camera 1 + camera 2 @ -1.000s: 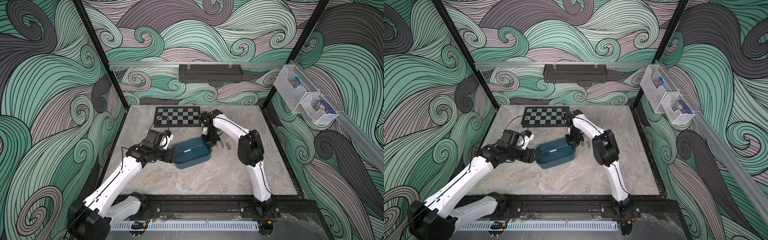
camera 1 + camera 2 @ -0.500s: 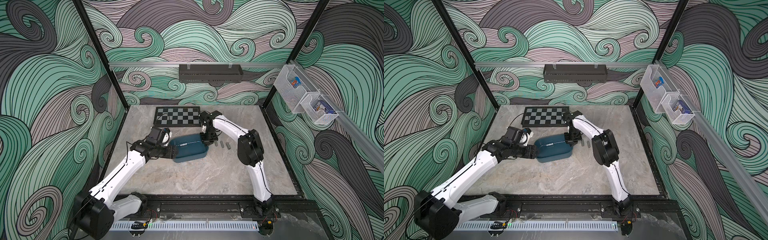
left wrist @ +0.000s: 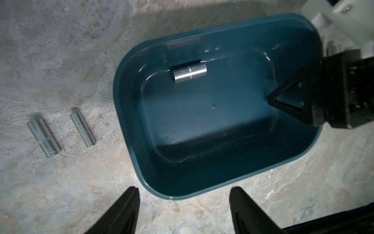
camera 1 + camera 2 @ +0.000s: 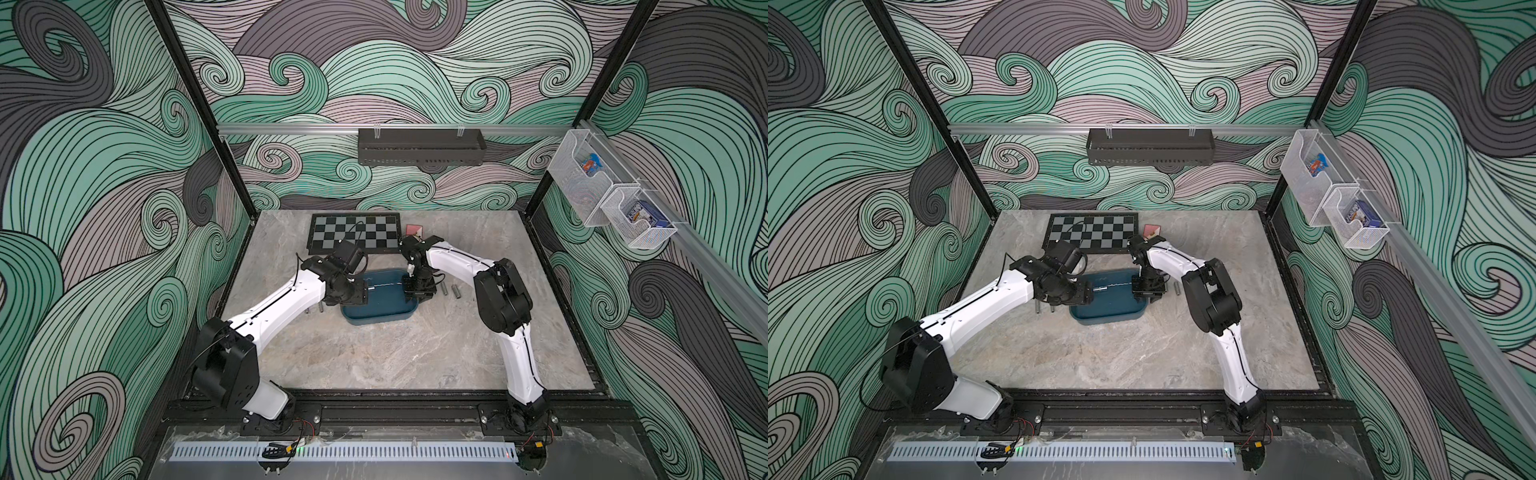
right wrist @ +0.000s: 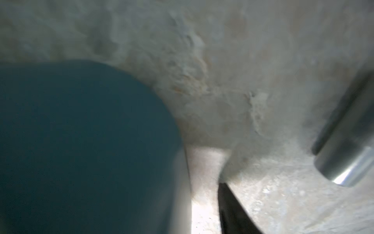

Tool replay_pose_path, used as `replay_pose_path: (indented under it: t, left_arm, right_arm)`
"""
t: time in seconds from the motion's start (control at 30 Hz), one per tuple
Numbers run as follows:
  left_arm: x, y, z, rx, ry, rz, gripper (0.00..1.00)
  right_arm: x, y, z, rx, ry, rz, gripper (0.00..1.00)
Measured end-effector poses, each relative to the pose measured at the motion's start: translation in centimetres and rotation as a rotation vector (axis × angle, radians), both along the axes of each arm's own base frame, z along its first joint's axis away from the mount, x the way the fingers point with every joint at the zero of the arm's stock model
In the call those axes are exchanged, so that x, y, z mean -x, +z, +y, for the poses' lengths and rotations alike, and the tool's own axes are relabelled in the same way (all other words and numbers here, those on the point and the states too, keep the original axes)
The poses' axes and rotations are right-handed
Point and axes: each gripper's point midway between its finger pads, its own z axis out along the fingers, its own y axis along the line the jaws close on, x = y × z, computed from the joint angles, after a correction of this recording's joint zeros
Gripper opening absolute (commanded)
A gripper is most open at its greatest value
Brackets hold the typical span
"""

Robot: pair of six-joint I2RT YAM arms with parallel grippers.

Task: Take out the socket from the storage box
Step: Adjust the storage box at the center of the board, then pick up the socket head from the storage box.

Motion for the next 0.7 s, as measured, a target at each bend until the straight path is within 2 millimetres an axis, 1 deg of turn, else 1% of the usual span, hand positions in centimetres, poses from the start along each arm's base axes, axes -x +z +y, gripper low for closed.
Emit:
replay_pose_path:
  t: [0.13,0.2,0.3,0.37,0.53,0.63,0.7]
  left_arm:
    - [-0.5,-0.6,-1.1,-0.032,0.016,0.002,0.76]
    - [-0.9,-0.9,-1.5,-0.041,0.028,0.001,0.78]
    - [-1.7,-1.7,-1.7,-0.057,0.058,0.004,0.81]
    - [-2.3,-2.7,-1.8,-0.074,0.074,0.011,0.83]
    - [-3.9,-5.4,-2.2,-0.127,0.097,0.030,0.83]
    - [-4.9,-6.6,-2.5,-0.153,0.107,0.040,0.84]
    - [-5.6,-7.1,-2.8,-0.161,0.117,0.036,0.85]
  right_arm:
    - [-0.8,2.4,0.2,-0.028,0.000,-0.074,0.58]
    - [-1.3,4.1,0.3,-0.046,-0.001,-0.122,0.58]
    - [-1.8,7.2,0.0,-0.082,-0.006,-0.207,0.59]
    - [-1.9,9.2,-0.6,-0.101,-0.013,-0.265,0.61]
    - [-1.6,13.3,-2.8,-0.130,-0.029,-0.379,0.62]
    - [-1.3,14.8,-4.0,-0.145,-0.034,-0.431,0.63]
    - [-1.0,15.3,-4.6,-0.150,-0.039,-0.451,0.63]
